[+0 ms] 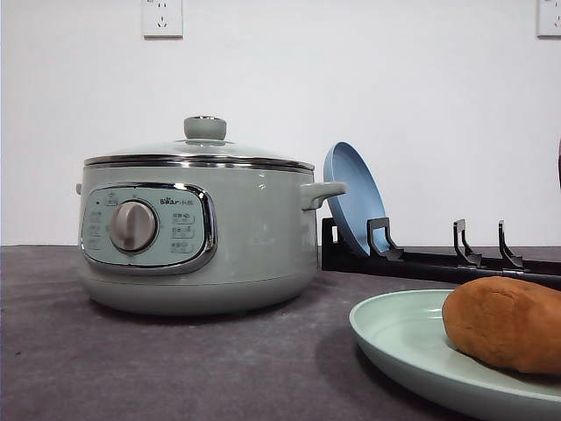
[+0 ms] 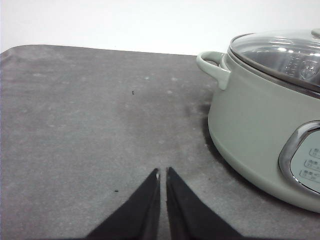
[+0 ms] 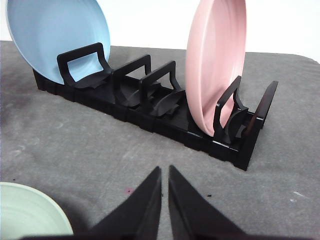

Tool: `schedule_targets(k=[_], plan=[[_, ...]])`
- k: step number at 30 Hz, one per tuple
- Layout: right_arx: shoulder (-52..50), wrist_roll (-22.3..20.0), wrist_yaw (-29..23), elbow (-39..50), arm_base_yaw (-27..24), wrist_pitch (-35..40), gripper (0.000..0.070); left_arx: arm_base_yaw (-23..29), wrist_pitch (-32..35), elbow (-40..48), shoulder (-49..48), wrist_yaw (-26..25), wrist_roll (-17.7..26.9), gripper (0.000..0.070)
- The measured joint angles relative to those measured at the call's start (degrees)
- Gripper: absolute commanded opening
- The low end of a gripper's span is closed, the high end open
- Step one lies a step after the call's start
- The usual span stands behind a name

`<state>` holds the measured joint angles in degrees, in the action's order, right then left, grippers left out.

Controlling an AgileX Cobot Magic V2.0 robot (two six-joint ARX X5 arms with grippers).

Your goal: Transfer potato from steamer to green plate

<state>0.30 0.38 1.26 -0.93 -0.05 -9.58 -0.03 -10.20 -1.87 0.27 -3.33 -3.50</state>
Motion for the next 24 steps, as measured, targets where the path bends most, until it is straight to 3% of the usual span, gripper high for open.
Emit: schedule_targets(k=[24], plan=[[0.0, 0.0, 0.0, 0.0, 0.0, 0.0, 0.0014, 0.0, 0.0, 0.0, 0.0, 0.0, 0.0, 0.0017]])
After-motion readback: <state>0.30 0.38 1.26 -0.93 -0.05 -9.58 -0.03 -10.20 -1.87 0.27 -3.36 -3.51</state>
